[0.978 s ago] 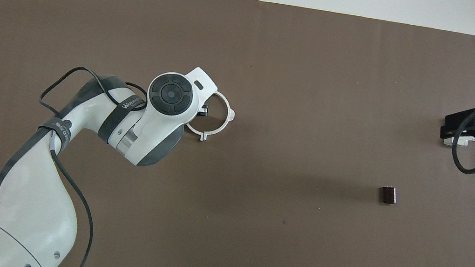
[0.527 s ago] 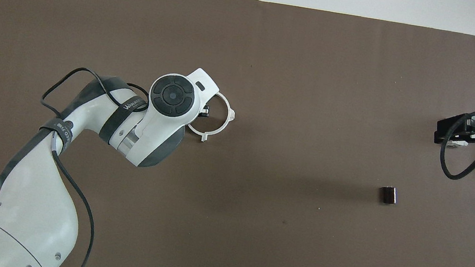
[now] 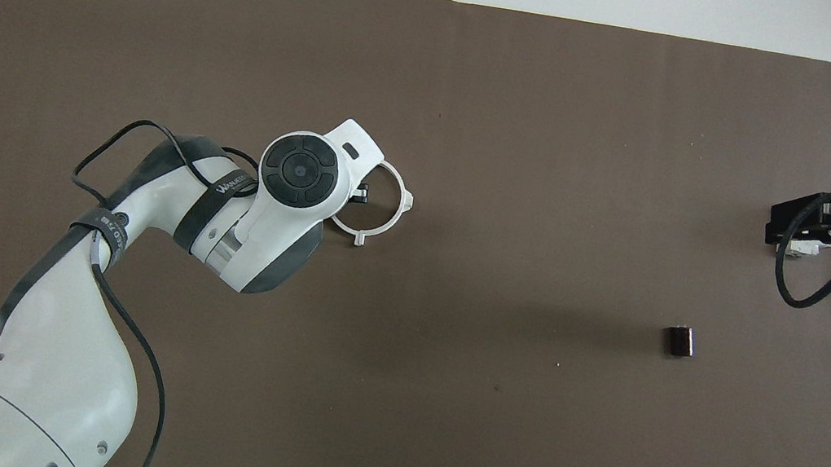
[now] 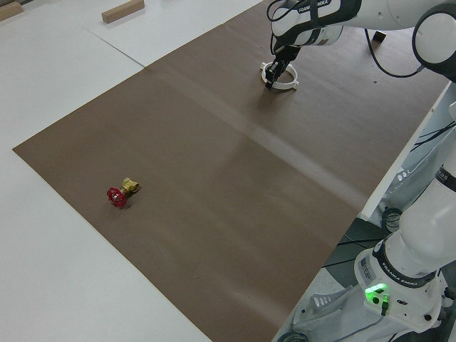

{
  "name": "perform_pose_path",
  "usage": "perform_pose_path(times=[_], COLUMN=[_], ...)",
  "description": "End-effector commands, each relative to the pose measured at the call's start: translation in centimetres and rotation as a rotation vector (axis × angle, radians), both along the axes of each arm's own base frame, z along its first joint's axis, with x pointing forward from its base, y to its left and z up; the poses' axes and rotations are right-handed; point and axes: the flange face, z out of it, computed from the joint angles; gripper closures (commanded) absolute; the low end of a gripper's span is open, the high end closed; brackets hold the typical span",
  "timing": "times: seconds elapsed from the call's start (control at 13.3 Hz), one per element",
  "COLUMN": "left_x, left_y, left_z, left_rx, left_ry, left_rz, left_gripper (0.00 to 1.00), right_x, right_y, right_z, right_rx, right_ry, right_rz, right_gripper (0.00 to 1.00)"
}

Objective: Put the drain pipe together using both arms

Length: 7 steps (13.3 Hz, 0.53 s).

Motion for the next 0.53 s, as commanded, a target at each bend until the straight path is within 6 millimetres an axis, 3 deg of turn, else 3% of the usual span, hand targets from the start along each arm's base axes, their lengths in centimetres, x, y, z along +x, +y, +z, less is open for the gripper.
perform_pose_path(times=[0.0, 0.38, 0.45], left_x=[-0.18, -0.04, -0.04], left_y=[0.26, 0.38, 0.38], left_z=[-0.37, -0.32, -0.32], left_rx=[0.008, 0.003, 0.003], left_ry=[-0.022, -0.028, -0.028], left_rz=[-0.009, 0.004, 0.005], left_gripper=[1.0, 0.98, 0.88], right_x=[-0.16, -0.22, -0.27], right_y=[-0.74, -1.07, -1.07], right_z=[-0.05, -0.09, -0.12], right_rx=[-0.011, -0.008, -0.008], right_ry=[-0.015, -0.01, -0.005], right_rz=[0.014, 0.019, 0.019], right_gripper=[0.0, 0.0, 0.0])
